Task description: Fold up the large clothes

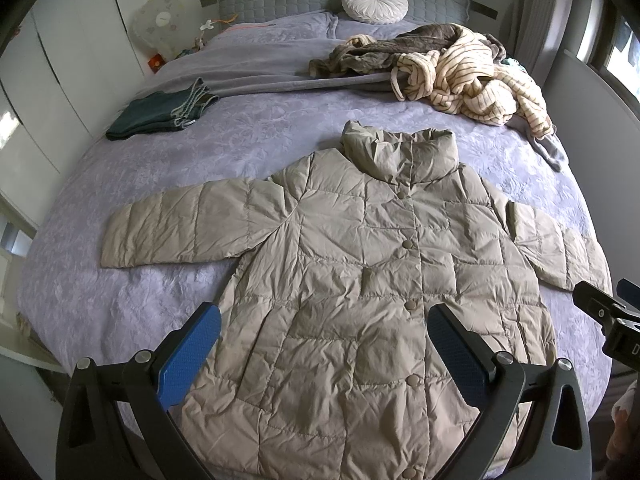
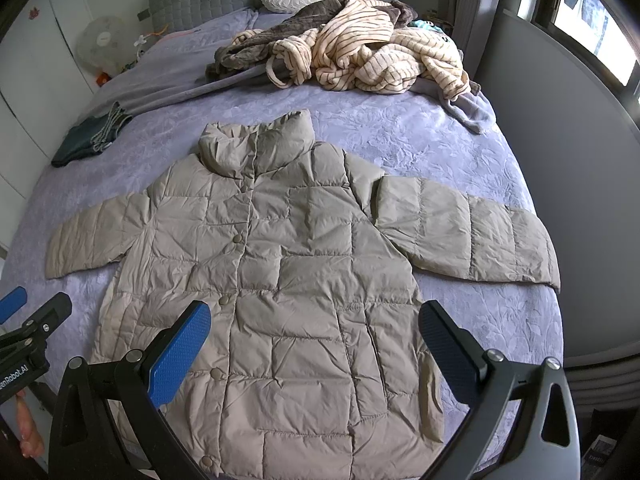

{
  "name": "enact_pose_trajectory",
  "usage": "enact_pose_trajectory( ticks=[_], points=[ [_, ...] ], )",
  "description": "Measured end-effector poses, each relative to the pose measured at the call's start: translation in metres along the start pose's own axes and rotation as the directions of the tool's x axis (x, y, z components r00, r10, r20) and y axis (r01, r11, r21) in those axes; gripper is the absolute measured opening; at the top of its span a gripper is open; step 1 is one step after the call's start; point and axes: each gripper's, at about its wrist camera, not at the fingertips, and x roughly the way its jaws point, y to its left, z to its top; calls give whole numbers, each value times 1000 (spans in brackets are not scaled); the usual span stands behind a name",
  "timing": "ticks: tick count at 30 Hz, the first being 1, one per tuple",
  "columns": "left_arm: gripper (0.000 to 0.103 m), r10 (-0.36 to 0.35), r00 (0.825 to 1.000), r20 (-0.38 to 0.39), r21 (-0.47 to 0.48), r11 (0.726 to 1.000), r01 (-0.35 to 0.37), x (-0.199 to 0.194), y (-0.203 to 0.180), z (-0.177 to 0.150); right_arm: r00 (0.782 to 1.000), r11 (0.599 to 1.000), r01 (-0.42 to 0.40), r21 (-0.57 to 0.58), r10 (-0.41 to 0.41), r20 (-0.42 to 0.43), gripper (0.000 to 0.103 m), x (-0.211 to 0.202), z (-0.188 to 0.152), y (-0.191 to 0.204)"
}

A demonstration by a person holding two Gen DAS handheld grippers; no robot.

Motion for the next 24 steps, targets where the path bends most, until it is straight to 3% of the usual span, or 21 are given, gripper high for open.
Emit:
enact_pose_trajectory(
  ticks=[24],
  points=[
    [103,0,1000,1,0,1000,0,0,0,-1,1000,1000,0,1,0,1,103,0,-1,-1]
  ],
)
